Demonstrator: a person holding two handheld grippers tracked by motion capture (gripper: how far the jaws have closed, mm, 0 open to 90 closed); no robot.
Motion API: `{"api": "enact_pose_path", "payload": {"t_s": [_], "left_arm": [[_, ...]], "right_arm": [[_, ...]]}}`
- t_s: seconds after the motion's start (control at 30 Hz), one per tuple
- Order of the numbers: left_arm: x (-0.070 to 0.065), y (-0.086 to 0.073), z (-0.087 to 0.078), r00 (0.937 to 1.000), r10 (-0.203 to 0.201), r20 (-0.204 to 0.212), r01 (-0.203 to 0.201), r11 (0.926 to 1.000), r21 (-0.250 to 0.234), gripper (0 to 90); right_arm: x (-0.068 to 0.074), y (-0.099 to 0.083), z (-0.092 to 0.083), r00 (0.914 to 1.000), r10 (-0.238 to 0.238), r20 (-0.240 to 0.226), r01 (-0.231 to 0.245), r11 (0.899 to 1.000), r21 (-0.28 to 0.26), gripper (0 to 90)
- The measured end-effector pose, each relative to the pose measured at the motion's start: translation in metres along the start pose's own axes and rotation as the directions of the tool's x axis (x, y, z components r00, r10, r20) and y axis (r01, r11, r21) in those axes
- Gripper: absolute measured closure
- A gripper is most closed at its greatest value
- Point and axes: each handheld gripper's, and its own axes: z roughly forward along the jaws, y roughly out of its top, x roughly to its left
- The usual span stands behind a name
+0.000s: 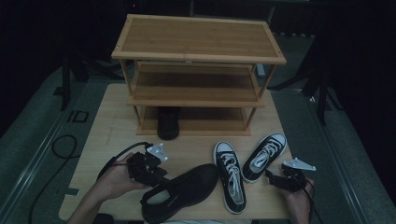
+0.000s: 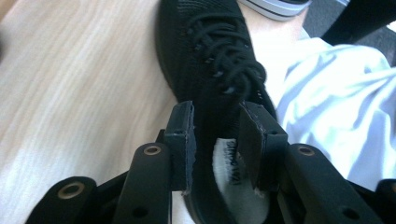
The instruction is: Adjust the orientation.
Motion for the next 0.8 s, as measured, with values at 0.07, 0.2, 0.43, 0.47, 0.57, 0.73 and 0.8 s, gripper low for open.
{"api": "enact_pose_path", "payload": {"t_s": [0.07, 0.2, 0.43, 0.47, 0.57, 0.73, 0.8], "left_arm": [[-0.003, 0.0, 0.004, 0.9997, 0.002, -0.026, -0.001, 0.9996, 0.027, 65.9], [-0.006, 0.002, 0.017, 0.9985, 0.011, -0.053, -0.007, 0.9969, 0.078, 66.0], [-0.005, 0.008, 0.044, 0.9932, 0.038, -0.11, -0.019, 0.985, 0.172, 69.5], [-0.005, 0.009, 0.046, 0.9929, 0.04, -0.112, -0.019, 0.9838, 0.178, 70.0], [-0.004, 0.009, 0.052, 0.9912, 0.039, -0.126, -0.014, 0.9818, 0.189, 78.2], [0.006, 0.005, 0.049, 0.9939, -0.03, -0.107, 0.046, 0.9869, 0.155, 87.7], [0.009, 0.003, 0.047, 0.9915, -0.048, -0.121, 0.066, 0.987, 0.147, 87.9]], "right_arm": [[0.0, 0.0, 0.0, 1.0, 0.0, 0.0, 0.0, 1.0, 0.0, 22.4], [0.0, 0.0, 0.0, 1.0, 0.0, 0.0, 0.0, 1.0, 0.0, 22.4], [0.0, 0.0, 0.0, 1.0, 0.0, 0.0, 0.0, 1.0, 0.0, 22.4], [0.0, 0.0, 0.0, 1.0, 0.0, 0.0, 0.0, 1.0, 0.0, 22.4], [0.0, 0.0, 0.0, 1.0, 0.0, -0.001, 0.0, 1.0, 0.0, 22.4], [0.0, 0.0, 0.0, 1.0, -0.001, -0.001, 0.001, 1.0, 0.0, 22.4], [0.0, 0.0, 0.0, 1.0, -0.001, -0.002, 0.001, 1.0, 0.001, 22.5]]}}
